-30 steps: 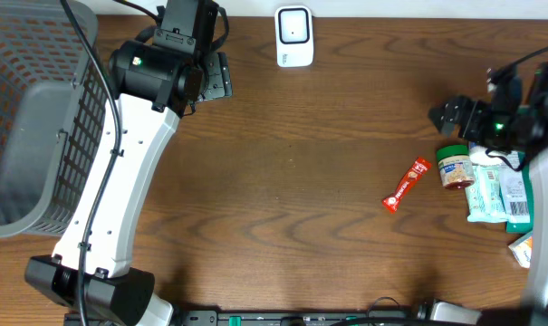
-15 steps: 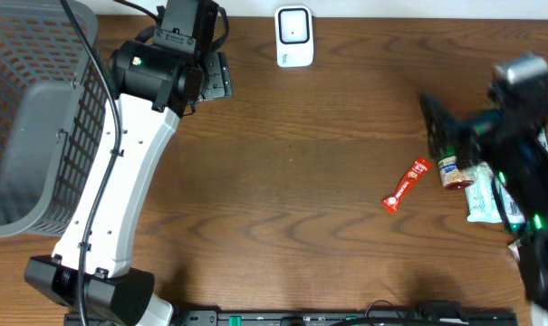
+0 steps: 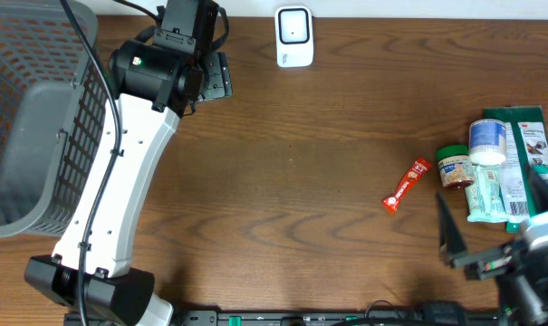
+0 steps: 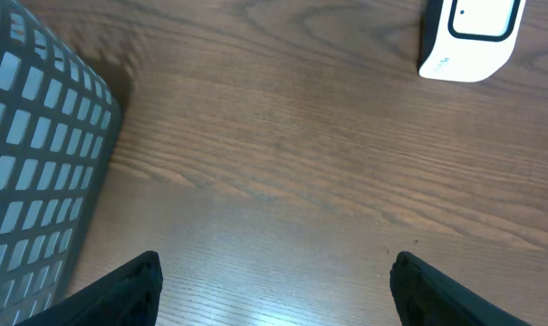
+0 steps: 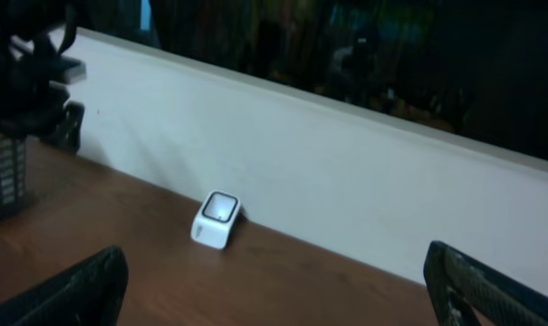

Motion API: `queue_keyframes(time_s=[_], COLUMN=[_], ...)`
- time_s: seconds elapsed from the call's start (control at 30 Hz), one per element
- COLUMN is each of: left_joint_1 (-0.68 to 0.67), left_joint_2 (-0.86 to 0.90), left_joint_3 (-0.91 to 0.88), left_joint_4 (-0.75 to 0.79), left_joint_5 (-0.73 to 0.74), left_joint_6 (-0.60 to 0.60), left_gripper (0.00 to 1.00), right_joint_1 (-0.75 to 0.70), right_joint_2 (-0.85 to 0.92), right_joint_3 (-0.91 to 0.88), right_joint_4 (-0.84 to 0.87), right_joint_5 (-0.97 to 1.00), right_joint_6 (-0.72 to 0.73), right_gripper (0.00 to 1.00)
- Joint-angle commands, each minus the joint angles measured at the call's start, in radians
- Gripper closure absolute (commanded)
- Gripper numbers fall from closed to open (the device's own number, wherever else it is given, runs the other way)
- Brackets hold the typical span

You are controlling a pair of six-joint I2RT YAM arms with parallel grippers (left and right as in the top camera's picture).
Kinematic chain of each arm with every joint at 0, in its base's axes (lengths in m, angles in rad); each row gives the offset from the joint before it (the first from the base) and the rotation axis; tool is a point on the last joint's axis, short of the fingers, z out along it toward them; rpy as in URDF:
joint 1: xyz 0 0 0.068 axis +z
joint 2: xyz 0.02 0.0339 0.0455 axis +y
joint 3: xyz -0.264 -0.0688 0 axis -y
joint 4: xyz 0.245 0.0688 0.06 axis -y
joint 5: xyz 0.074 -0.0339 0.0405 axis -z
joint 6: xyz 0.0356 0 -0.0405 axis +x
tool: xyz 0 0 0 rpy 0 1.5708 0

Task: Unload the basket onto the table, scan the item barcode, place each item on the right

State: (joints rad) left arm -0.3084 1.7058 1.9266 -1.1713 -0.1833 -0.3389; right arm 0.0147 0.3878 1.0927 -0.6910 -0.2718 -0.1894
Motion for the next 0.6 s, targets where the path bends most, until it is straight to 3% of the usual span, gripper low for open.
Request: queue_keyframes(time_s=[0.0,0.23,0.57], left_joint_1=[0.004,0.004,0.004], left_joint_2=[-0.005,-0.005,-0.005], left_joint_3=[0.003,0.003,0.003], left_joint_4=[-0.005,-0.005,-0.005], left_joint_5=[-0.012,-0.012,-0.012], left_joint_6=[0.013,0.013,0.013], left_gripper=[0.20,0.20,0.20], right_joint_1=[0.013,0.013,0.013], right_joint_2=[-0.084,-0.263,-0.382], right_joint_3=[-0.110,-0.326,-0.592], right_joint_4=[0.004,0.060,0.399], right_joint_5=[0.013,0.013,0.013], right_joint_6=[-0.010,-0.010,-0.011], right_gripper=[0.01,0.01,0.01])
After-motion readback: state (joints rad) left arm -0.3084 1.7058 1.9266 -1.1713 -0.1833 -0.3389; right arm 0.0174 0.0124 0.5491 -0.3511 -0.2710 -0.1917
